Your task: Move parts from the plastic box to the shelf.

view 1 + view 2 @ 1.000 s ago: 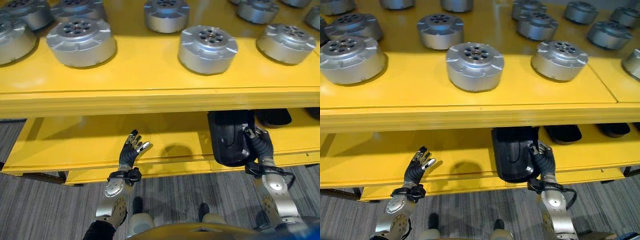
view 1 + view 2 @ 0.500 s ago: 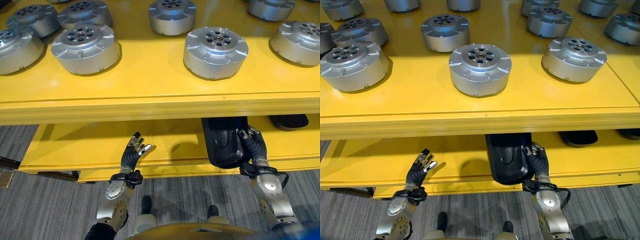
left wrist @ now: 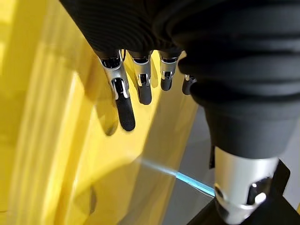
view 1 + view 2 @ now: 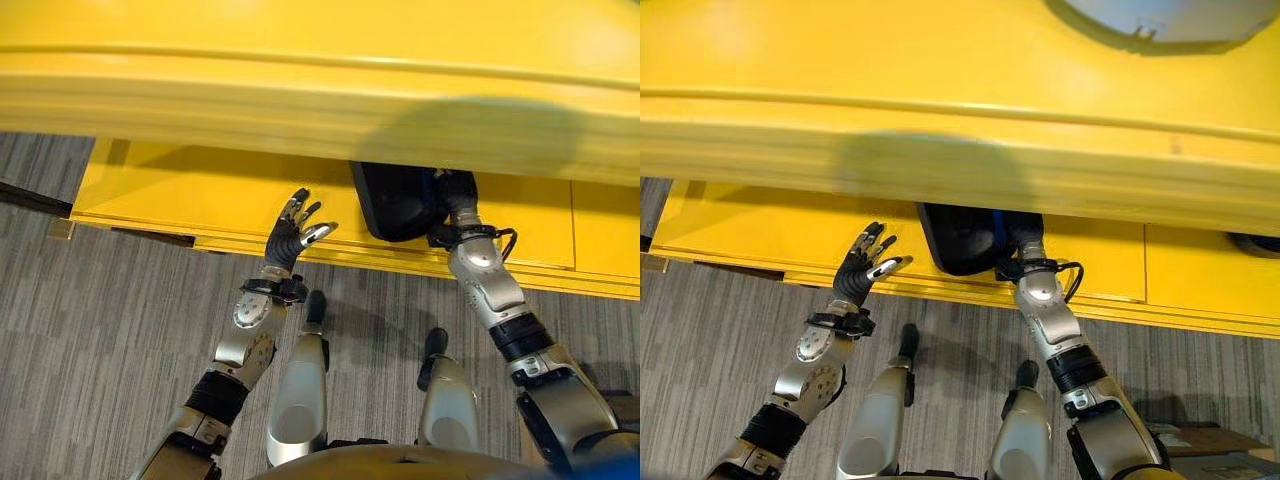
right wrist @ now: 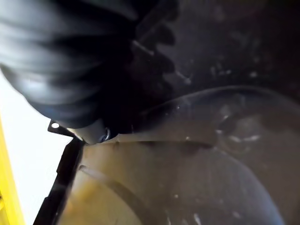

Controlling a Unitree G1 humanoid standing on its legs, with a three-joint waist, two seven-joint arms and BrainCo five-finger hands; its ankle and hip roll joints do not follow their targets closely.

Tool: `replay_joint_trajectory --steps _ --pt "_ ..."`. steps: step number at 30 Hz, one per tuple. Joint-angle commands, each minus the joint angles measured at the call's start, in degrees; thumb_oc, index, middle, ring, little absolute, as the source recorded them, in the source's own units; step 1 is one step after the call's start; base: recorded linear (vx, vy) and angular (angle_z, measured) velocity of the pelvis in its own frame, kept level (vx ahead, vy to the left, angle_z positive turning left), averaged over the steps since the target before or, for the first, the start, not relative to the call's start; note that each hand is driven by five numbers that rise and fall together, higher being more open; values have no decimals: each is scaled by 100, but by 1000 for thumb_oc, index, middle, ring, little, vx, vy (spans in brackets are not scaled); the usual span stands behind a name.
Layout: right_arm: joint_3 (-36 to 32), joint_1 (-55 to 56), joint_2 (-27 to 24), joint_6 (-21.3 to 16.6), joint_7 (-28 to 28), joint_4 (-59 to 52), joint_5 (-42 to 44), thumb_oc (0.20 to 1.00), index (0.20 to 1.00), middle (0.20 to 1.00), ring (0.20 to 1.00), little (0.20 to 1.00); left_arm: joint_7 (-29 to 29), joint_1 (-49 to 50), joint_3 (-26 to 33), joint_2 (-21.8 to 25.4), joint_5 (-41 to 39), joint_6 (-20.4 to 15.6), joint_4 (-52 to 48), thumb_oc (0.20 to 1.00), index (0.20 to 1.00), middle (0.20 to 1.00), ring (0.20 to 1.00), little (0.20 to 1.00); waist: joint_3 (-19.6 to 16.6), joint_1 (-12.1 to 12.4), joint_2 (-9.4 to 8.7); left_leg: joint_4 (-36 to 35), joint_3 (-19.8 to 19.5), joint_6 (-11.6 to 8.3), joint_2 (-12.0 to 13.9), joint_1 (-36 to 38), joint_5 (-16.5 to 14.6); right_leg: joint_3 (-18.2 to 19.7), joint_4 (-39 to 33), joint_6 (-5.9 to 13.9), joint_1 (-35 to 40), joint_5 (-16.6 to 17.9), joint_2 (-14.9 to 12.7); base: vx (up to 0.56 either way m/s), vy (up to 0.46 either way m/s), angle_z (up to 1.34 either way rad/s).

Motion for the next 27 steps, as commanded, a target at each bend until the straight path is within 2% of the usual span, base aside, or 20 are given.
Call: replay_joint_trajectory --steps 1,7,11,15,18,20,21,23,27 --pt "-321 1 -46 -458 -167 -481 188 200 200 200 200 200 190 296 18 152 -38 -61 -180 1000 1000 1000 1000 1000 -349 -76 -91 736 -77 -114 354 -148 -642 157 286 -14 -230 388 -59 -79 15 6" --pt "-360 -144 -47 -432 -255 -420 173 200 200 200 200 200 283 233 13 128 -79 -62 -215 1000 1000 1000 1000 1000 -346 -83 -75 1434 -223 -68 313 -689 -921 246 1065 -112 -753 32 -91 -58 5 6" --pt "-499 -198 -102 -410 -389 -353 58 200 200 200 200 200 320 211 -17 141 -102 -26 -303 1000 1000 1000 1000 1000 -405 -107 -76 2088 -369 -12 246 -1176 -1207 409 1790 -224 -1255 -343 -114 -48 -11 8" --pt "-589 -388 -189 -415 -507 -105 72 200 200 200 200 200 332 189 -49 176 -104 -38 -303 1000 1000 1000 1000 1000 -413 -120 -61 2276 -398 1 215 -1346 -1279 448 1999 -259 -1422 -425 -132 -19 -2 1" --pt "-634 -1194 -591 -393 -680 748 248 200 200 200 200 200 267 252 -203 333 -209 -52 -410 1000 1000 1000 1000 1000 -451 -71 -45 2354 -424 2 216 -1492 -1291 469 2101 -287 -1600 -460 -119 -12 1 -1" --pt "-530 -2132 -980 -306 -806 1582 336 200 200 200 200 200 156 422 -352 513 -345 -35 -615 1000 1000 1000 1000 1000 -478 23 -23 2354 -433 -4 228 -1548 -1265 462 2096 -287 -1666 -437 -109 0 0 0" --pt "-523 -2152 -982 -315 -800 1603 343 200 200 200 200 200 156 417 -347 511 -346 -33 -616 1000 1000 1000 1000 1000 -472 23 -22 2356 -431 -4 230 -1550 -1266 465 2098 -287 -1670 -436 -106 -30 23 -5" --pt "-214 -3176 -1297 -198 -819 2608 448 200 200 200 200 200 30 563 -522 740 -499 8 -773 1000 1000 1000 1000 1000 -487 106 -19 2348 -417 -15 240 -1584 -1243 489 2094 -285 -1749 -407 -86 -30 29 -11" --pt "305 -4067 -1522 -68 -653 3739 565 200 200 200 200 200 -42 455 -699 848 -590 73 -688 1000 1000 1000 1000 1000 -471 121 -43 2332 -397 -26 246 -1625 -1206 532 2087 -287 -1814 -397 -75 -11 12 -4"
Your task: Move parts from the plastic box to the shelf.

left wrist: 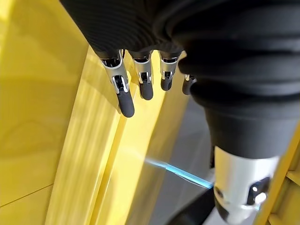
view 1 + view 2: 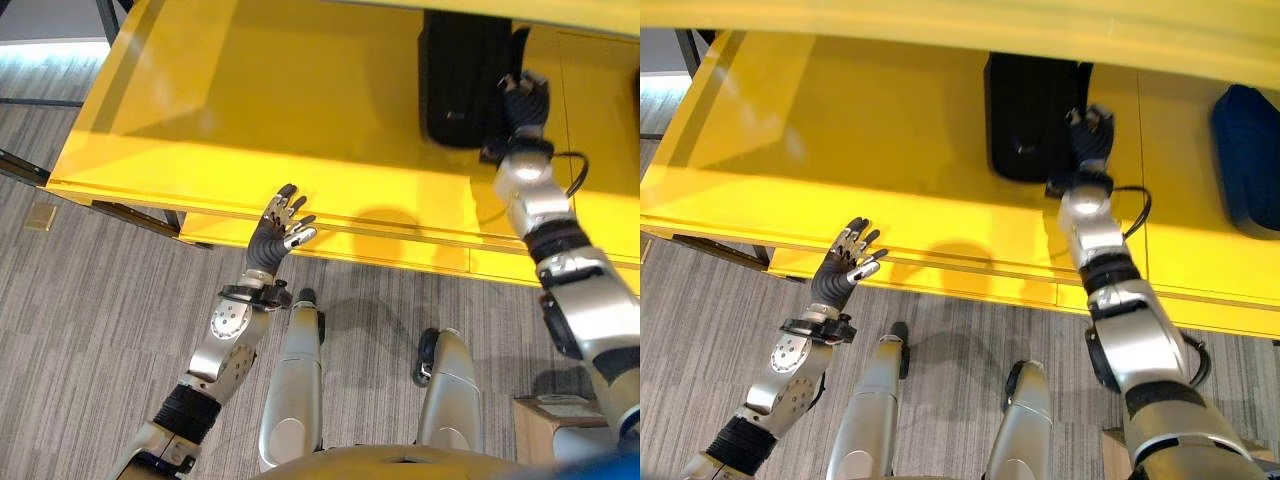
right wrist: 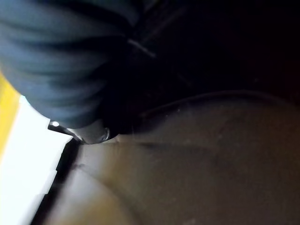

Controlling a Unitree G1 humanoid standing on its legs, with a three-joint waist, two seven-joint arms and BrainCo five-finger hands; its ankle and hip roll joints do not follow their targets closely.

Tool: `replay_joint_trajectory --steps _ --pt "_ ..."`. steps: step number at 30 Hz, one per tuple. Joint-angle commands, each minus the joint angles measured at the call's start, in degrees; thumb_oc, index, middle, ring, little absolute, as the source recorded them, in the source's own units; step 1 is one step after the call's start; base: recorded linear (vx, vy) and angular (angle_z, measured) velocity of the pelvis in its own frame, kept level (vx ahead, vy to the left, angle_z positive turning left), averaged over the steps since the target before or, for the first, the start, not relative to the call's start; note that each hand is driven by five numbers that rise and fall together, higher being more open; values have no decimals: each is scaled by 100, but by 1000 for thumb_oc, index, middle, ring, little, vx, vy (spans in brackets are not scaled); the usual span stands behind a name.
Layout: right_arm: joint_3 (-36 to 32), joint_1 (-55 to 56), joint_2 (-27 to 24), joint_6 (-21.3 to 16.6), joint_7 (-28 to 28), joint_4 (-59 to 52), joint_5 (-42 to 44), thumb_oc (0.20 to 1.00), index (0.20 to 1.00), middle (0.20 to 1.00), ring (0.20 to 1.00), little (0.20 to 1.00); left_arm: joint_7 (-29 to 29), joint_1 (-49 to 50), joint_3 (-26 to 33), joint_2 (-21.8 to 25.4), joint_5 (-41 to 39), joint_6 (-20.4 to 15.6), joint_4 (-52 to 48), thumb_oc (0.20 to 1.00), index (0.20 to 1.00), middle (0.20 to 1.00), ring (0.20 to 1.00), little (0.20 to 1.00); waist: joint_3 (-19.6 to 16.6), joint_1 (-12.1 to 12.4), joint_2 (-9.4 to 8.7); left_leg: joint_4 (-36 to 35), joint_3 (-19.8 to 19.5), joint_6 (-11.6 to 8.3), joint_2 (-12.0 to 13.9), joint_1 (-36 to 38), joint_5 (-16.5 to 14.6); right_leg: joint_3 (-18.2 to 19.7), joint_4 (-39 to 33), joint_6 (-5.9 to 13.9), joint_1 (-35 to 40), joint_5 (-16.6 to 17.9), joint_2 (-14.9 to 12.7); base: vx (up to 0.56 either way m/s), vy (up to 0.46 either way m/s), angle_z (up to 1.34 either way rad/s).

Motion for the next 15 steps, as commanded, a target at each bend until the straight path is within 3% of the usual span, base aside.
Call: replay_joint_trajectory --steps 1,3,4,5,15 --pt "246 -397 -318 -131 148 129 77 200 200 200 200 200 -124 39 -347 9 -118 109 222 1000 1000 1000 1000 1000 24 93 105 112 -75 28 305 184 -457 116 -285 -161 19 558 84 0 -2 4" --pt "618 -732 -257 15 297 807 -140 200 200 200 200 200 -127 -51 -393 11 -146 113 288 1000 1000 1000 1000 1000 62 117 120 82 -72 22 299 205 -422 102 -307 -171 40 561 92 41 -5 4" --pt "704 -766 -230 59 358 984 -234 200 200 200 200 200 -131 -66 -398 21 -148 110 295 1000 1000 1000 1000 1000 66 135 123 136 -67 1 324 281 -600 110 -252 -135 114 407 103 83 -13 -1" --pt "792 -825 -194 85 418 1175 -272 200 200 200 200 200 -140 -119 -401 22 -168 91 285 1000 1000 1000 1000 1000 90 158 140 115 -69 -2 326 292 -584 92 -261 -139 122 405 104 87 -22 -3" --pt "986 -736 -232 132 592 1567 -525 200 200 200 200 200 -141 -227 -398 -65 -139 19 444 1000 1000 1000 1000 1000 176 145 135 99 -81 -4 311 321 -561 81 -251 -153 163 389 112 0 -3 -1"
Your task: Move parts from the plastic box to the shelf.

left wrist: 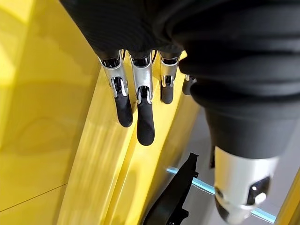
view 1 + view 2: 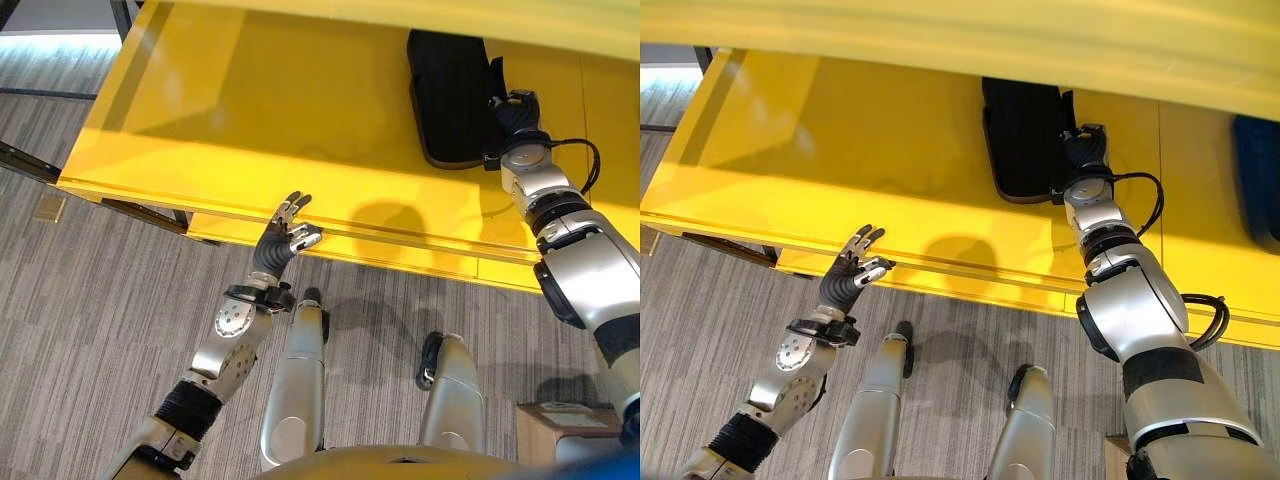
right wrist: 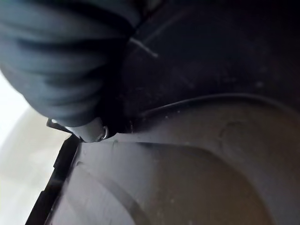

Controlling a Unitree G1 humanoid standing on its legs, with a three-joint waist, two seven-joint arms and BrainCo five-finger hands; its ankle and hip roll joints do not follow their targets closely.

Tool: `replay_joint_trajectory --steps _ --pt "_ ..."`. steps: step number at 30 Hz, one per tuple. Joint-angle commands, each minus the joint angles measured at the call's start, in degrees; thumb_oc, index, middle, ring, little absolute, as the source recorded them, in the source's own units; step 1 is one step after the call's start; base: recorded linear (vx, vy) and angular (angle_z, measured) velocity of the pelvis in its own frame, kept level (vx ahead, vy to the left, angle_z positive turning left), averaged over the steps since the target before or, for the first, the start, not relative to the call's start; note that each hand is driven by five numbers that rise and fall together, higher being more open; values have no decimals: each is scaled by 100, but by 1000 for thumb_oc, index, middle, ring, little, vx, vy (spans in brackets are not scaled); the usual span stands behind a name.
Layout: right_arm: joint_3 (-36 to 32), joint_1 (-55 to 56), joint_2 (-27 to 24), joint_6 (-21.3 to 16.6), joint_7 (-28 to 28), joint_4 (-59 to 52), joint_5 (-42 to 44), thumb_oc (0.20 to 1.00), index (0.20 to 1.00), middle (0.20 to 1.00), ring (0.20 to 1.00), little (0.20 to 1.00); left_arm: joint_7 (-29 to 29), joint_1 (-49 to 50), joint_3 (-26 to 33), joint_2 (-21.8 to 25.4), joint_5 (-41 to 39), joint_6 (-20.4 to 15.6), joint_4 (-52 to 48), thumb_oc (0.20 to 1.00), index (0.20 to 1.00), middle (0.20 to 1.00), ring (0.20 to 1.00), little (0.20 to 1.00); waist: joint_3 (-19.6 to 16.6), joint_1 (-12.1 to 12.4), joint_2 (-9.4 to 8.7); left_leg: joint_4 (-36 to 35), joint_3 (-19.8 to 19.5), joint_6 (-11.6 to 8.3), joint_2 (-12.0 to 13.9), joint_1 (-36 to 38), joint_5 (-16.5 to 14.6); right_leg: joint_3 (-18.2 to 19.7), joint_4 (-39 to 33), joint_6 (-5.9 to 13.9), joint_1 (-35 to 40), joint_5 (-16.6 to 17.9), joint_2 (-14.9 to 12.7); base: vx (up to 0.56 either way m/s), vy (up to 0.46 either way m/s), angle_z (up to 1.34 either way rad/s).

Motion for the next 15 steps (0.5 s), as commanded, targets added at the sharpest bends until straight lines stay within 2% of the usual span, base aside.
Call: replay_joint_trajectory --steps 1,15 --pt "-59 -276 -449 -333 -5 -176 -58 200 200 200 200 200 -73 -50 -261 -53 -43 40 219 1000 1000 1000 1000 1000 183 -18 127 44 -140 -22 338 318 -455 68 -171 -196 111 394 137 0 0 0" --pt "-621 -20 -921 -313 -124 499 390 200 200 200 200 200 -68 -9 -317 -28 -61 44 246 1000 1000 1000 1000 1000 223 -51 147 62 -85 -1 350 264 -461 81 -241 -175 76 439 138 0 0 0"
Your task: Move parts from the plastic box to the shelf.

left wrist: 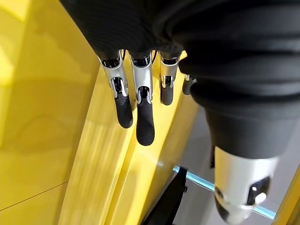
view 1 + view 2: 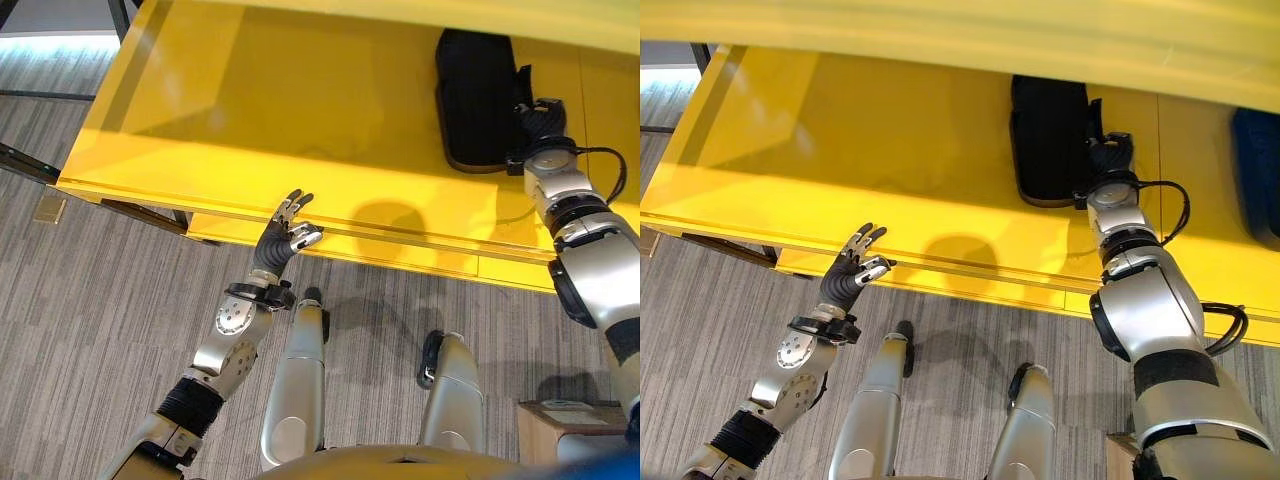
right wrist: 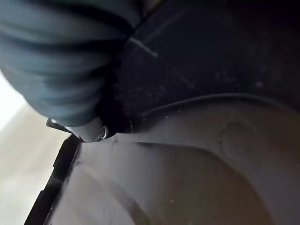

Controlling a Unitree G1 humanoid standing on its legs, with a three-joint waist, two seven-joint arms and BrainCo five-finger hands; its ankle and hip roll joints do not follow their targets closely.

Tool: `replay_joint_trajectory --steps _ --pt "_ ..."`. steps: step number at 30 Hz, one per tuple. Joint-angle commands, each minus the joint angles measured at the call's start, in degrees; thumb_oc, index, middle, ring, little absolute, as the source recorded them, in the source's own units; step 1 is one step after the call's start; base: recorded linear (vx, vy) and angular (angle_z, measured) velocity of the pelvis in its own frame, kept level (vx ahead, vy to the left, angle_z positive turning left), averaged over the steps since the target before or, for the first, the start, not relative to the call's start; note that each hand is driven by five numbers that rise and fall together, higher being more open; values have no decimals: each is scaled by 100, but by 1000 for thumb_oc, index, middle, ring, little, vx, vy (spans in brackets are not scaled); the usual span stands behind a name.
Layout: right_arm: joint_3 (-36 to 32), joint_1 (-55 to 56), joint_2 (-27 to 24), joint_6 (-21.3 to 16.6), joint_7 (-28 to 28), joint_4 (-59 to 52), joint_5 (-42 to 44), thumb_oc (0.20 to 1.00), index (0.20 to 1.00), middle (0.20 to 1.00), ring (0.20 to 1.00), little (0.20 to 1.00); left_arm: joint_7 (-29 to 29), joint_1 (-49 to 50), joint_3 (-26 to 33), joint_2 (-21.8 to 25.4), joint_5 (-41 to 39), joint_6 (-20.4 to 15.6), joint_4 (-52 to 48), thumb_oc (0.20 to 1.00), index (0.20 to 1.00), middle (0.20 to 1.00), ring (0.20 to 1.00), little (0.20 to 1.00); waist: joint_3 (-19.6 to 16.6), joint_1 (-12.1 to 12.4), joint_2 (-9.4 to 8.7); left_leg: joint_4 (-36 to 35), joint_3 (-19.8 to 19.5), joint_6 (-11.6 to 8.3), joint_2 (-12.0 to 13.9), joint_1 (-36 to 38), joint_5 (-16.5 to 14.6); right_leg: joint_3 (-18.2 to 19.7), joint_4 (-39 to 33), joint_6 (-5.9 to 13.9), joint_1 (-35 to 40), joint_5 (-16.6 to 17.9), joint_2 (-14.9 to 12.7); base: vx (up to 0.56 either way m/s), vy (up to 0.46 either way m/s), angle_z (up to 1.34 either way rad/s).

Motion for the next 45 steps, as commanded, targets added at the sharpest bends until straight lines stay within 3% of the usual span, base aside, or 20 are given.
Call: replay_joint_trajectory --steps 1,8,20,21,35,45 --pt "-190 -54 -498 -250 -141 -3 269 200 200 200 200 200 -13 29 -324 12 -47 114 166 1000 1000 1000 1000 1000 186 -21 116 33 -82 -8 345 269 -447 74 -246 -172 86 443 142 0 0 0" --pt "-477 89 -615 -247 -169 218 612 200 200 200 200 200 -10 44 -319 76 11 85 115 1000 1000 1000 1000 1000 189 -24 117 70 -95 -3 327 205 -443 73 -232 -179 76 427 138 0 0 0" --pt "-355 62 -552 -211 -150 247 483 200 200 200 200 200 -30 123 -322 114 -48 73 97 1000 1000 1000 1000 1000 167 -13 113 97 -94 -18 349 150 -424 78 -206 -191 42 412 158 0 0 0" --pt "-326 33 -561 -230 -157 218 441 1000 1000 1000 1000 1000 -28 108 -337 119 -37 76 115 1000 1000 1000 1000 1000 172 -17 109 104 -95 -17 350 133 -420 80 -199 -194 32 405 162 0 0 0" --pt "210 47 -731 -359 -380 -519 -458 1000 1000 1000 1000 1000 55 56 -241 95 60 22 170 1000 1000 1000 1000 1000 202 -96 54 157 -87 -9 338 47 -400 110 -173 -204 -62 439 156 -4 2 -1" --pt "27 429 -1082 -485 -610 -1536 -790 1000 1000 1000 1000 1000 94 102 -19 -12 93 -54 230 1000 1000 1000 1000 1000 200 -200 -1 172 -86 -8 347 -7 -400 135 -156 -204 -130 448 167 -8 2 0"
